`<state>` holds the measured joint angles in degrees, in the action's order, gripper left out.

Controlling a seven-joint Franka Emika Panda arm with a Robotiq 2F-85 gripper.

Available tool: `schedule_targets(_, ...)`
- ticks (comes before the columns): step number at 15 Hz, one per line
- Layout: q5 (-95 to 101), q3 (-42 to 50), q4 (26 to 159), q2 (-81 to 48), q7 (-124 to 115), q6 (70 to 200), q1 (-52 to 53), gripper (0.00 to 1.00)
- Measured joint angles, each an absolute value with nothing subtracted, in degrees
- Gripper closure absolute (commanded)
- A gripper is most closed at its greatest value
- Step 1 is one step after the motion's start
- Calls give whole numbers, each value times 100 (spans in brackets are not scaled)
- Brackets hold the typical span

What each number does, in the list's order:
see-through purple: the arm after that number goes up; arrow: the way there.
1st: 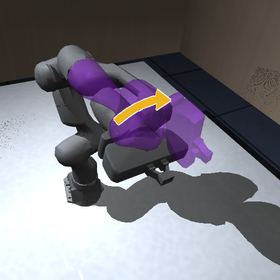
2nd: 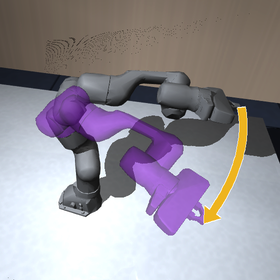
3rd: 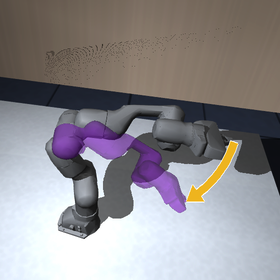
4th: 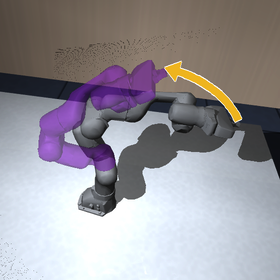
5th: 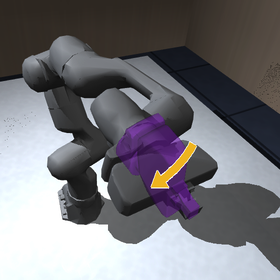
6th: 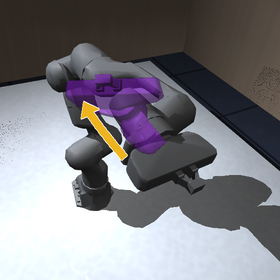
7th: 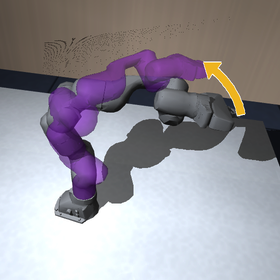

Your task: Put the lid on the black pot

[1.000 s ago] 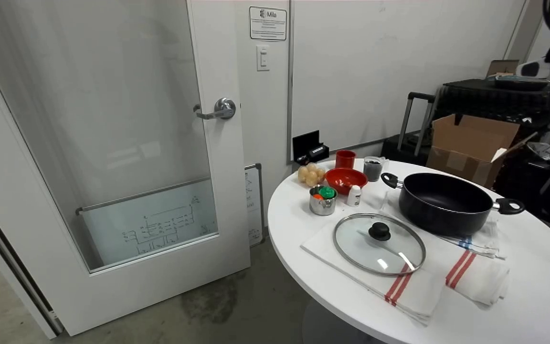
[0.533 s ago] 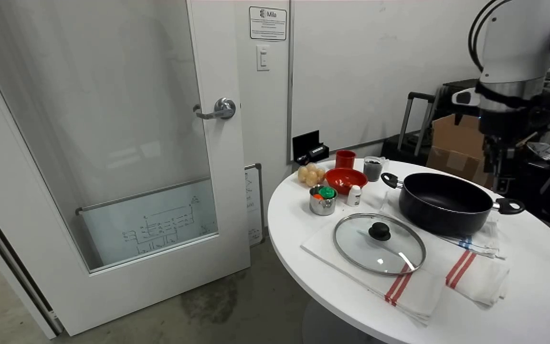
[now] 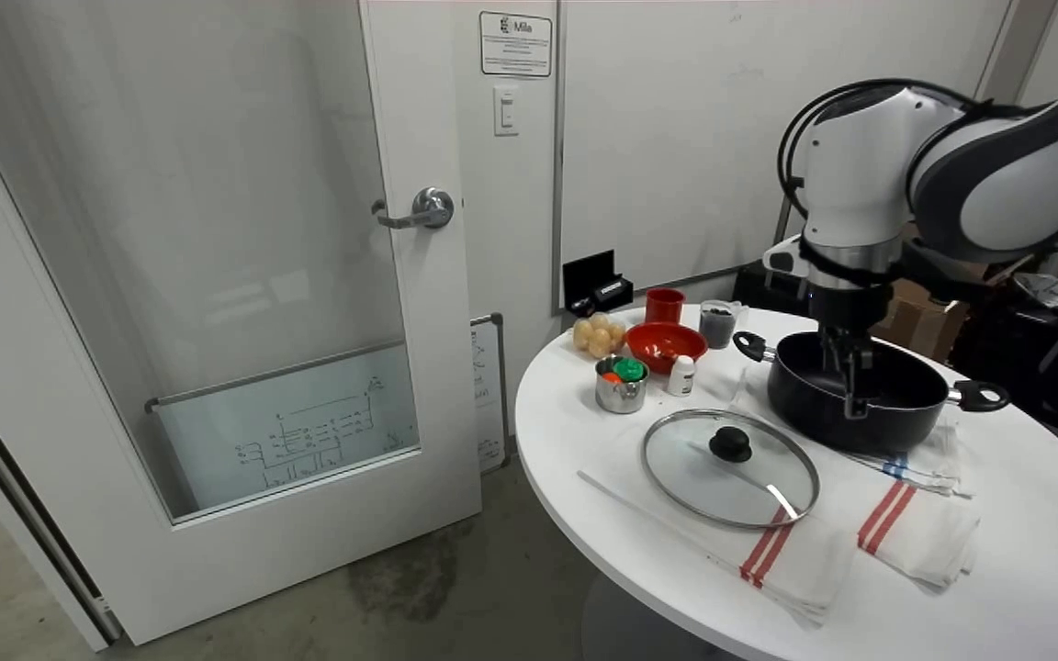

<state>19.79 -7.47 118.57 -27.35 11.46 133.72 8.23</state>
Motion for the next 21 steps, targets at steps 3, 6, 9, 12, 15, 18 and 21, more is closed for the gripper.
schedule_targets(3,2193,-719,11306,-3342,1146,13512,977,0)
schedule_targets(6,2250,-691,10758,-3888,1161,13722,1091,0)
schedule_targets(9,2250,-678,10262,-4337,1260,13941,1123,0)
schedule_targets(12,2228,-663,9818,-4713,1360,14035,1101,0)
schedule_targets(15,2198,-661,9513,-4976,1404,14039,1064,0)
schedule_targets(18,2147,-661,9327,-5148,1449,14039,1022,0)
schedule_targets(21,2000,-674,9256,-5222,1497,14039,964,0)
